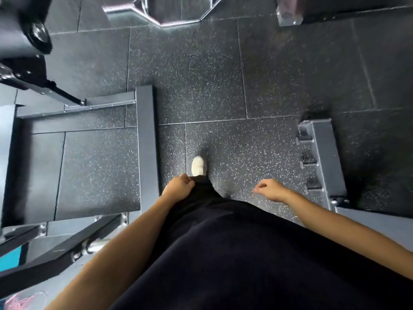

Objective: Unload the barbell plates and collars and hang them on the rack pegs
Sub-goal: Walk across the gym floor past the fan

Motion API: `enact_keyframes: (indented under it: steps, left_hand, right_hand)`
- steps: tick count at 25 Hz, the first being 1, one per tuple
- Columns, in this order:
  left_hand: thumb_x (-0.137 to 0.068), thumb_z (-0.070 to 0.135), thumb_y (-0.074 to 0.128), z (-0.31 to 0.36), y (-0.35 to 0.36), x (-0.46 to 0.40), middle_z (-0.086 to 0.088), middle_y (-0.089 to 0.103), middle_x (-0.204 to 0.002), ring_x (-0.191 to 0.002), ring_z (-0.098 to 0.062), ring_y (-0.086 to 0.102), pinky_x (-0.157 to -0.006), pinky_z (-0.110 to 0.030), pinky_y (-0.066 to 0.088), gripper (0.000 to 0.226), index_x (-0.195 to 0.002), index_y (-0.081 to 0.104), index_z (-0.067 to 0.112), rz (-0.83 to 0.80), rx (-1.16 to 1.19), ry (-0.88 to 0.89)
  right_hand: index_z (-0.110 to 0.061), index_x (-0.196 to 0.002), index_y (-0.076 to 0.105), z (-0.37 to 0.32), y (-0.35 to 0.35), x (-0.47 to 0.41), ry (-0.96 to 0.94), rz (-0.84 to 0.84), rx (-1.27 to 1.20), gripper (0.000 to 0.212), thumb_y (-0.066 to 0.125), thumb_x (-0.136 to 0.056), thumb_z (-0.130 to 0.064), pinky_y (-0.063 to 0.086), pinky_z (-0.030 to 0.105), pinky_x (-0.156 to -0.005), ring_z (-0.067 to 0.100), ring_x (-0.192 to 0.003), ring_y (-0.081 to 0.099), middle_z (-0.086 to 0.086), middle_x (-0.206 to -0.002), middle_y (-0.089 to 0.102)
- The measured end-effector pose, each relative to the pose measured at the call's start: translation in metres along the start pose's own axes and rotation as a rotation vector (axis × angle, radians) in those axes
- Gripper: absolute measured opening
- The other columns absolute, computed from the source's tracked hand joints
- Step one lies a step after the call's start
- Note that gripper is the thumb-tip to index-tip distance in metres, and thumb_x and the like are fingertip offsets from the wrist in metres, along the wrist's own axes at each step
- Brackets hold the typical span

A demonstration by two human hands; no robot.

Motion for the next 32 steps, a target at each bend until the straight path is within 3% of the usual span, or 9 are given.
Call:
enact_keyframes:
  steps: [7, 11, 14, 17, 20, 23, 27, 30, 32]
  left_hand:
    - [-0.098, 0.037, 0.049, 0.116, -0.122, -0.157, -0.015, 0.059, -0.132, -0.120, -0.031, 0.055, -0.096, -0.031, 0.042, 0.039, -0.125, 0.058, 0.011, -0.196, -0.173, 0.086]
    - [-0.099, 0.030, 0.049, 0.204, -0.203, -0.239, -0.018, 0.064, -0.113, -0.105, -0.030, 0.060, -0.074, -0.028, 0.044, 0.025, -0.105, 0.061, 0.008, -0.245, -0.319, 0.169]
    - [-0.099, 0.030, 0.051, 0.271, -0.237, -0.292, -0.016, 0.062, -0.123, -0.114, -0.030, 0.057, -0.084, -0.030, 0.043, 0.035, -0.116, 0.061, 0.001, -0.299, -0.389, 0.195]
    - [-0.098, 0.032, 0.053, 0.343, -0.255, -0.343, -0.013, 0.059, -0.131, -0.118, -0.028, 0.056, -0.093, -0.030, 0.042, 0.038, -0.124, 0.060, 0.005, -0.368, -0.462, 0.240]
    - [-0.100, 0.029, 0.051, 0.426, -0.261, -0.393, -0.017, 0.057, -0.132, -0.113, -0.029, 0.057, -0.093, -0.031, 0.044, 0.040, -0.128, 0.056, 0.003, -0.433, -0.545, 0.272]
    - [-0.100, 0.029, 0.050, 0.527, -0.275, -0.434, -0.019, 0.059, -0.130, -0.115, -0.032, 0.058, -0.094, -0.033, 0.045, 0.040, -0.128, 0.057, 0.001, -0.445, -0.612, 0.285]
    - [-0.099, 0.034, 0.050, 0.671, -0.304, -0.482, -0.010, 0.059, -0.131, -0.119, -0.030, 0.056, -0.098, -0.032, 0.043, 0.038, -0.128, 0.057, 0.010, -0.302, -0.578, 0.380]
    - [-0.098, 0.033, 0.051, 0.767, -0.313, -0.507, -0.009, 0.062, -0.124, -0.114, -0.029, 0.058, -0.089, -0.029, 0.041, 0.034, -0.124, 0.059, 0.012, -0.276, -0.479, 0.398]
    - [-0.099, 0.033, 0.048, 0.818, -0.307, -0.527, -0.010, 0.060, -0.127, -0.117, -0.029, 0.056, -0.093, -0.032, 0.040, 0.035, -0.125, 0.057, 0.011, -0.300, -0.526, 0.412]
  right_hand:
    - [-0.011, -0.112, 0.063, -0.068, -0.121, -0.099, 0.069, 0.046, -0.065, 0.029, 0.059, -0.092, -0.031, 0.050, 0.034, -0.089, 0.021, -0.100, 0.061, 0.006, -0.113, 0.065]
    - [-0.012, -0.108, 0.067, -0.118, -0.216, -0.141, 0.052, 0.191, -0.253, 0.025, 0.061, -0.091, -0.029, 0.046, 0.028, -0.081, 0.017, -0.094, 0.060, 0.002, -0.106, 0.068]
    - [-0.014, -0.107, 0.068, -0.136, -0.282, -0.169, 0.091, 0.310, -0.366, 0.024, 0.061, -0.090, -0.028, 0.043, 0.026, -0.083, 0.018, -0.097, 0.061, 0.002, -0.105, 0.067]
    - [-0.014, -0.102, 0.070, -0.133, -0.336, -0.209, 0.162, 0.306, -0.445, 0.021, 0.062, -0.087, -0.027, 0.045, 0.029, -0.090, 0.018, -0.100, 0.060, 0.001, -0.100, 0.066]
    - [-0.008, -0.089, 0.069, -0.122, -0.400, -0.253, 0.144, 0.209, -0.374, 0.021, 0.056, -0.089, -0.024, 0.046, 0.033, -0.087, 0.021, -0.098, 0.061, 0.013, -0.098, 0.068]
    - [-0.003, -0.107, 0.068, -0.108, -0.496, -0.281, 0.178, 0.206, -0.365, 0.030, 0.054, -0.095, -0.026, 0.041, 0.030, -0.088, 0.027, -0.112, 0.057, 0.014, -0.116, 0.065]
    - [-0.004, -0.101, 0.065, -0.079, -0.617, -0.309, 0.211, 0.300, -0.520, 0.022, 0.060, -0.091, -0.023, 0.044, 0.029, -0.069, 0.025, -0.088, 0.057, 0.015, -0.102, 0.064]
    - [-0.002, -0.113, 0.064, -0.061, -0.699, -0.324, 0.219, 0.344, -0.636, 0.032, 0.060, -0.093, -0.026, 0.048, 0.034, -0.083, 0.029, -0.097, 0.060, 0.018, -0.112, 0.065]
    - [-0.004, -0.115, 0.064, -0.047, -0.740, -0.339, 0.240, 0.354, -0.689, 0.032, 0.061, -0.093, -0.027, 0.048, 0.037, -0.090, 0.031, -0.106, 0.060, 0.016, -0.117, 0.064]
Point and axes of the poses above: each hand's wrist, its own x-axis away from the middle knuckle, its own y-axis out of the palm, z = x × y, the point moved 3 cm from there along -x, towards the middle knuckle
